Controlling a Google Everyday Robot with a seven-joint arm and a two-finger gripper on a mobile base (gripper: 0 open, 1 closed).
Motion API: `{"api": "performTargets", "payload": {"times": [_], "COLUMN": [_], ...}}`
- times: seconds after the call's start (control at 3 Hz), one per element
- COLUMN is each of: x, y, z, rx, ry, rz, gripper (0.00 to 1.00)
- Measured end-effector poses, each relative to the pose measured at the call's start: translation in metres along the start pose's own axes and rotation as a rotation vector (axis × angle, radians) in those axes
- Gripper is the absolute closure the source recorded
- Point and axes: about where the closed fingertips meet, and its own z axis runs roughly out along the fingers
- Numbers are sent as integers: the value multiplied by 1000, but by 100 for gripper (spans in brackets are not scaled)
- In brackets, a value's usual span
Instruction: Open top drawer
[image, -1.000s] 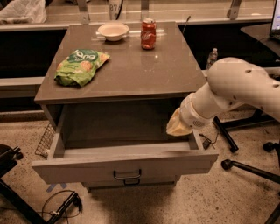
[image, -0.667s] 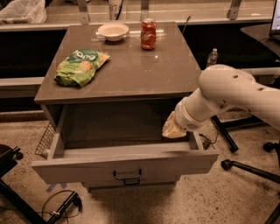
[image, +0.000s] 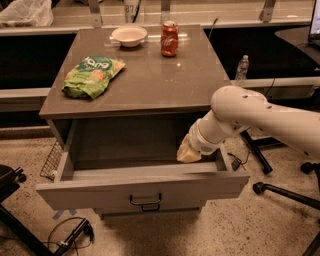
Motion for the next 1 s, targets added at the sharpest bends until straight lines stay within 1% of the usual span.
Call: {"api": "performTargets", "payload": {"times": [0.33, 0.67, 1.0], "x": [8, 13, 28], "y": [41, 58, 95], "z": [11, 15, 14], "rx": [-54, -75, -110], "ry": [-7, -14, -12], "rz": [31, 54, 107], "gripper": [100, 100, 100]}}
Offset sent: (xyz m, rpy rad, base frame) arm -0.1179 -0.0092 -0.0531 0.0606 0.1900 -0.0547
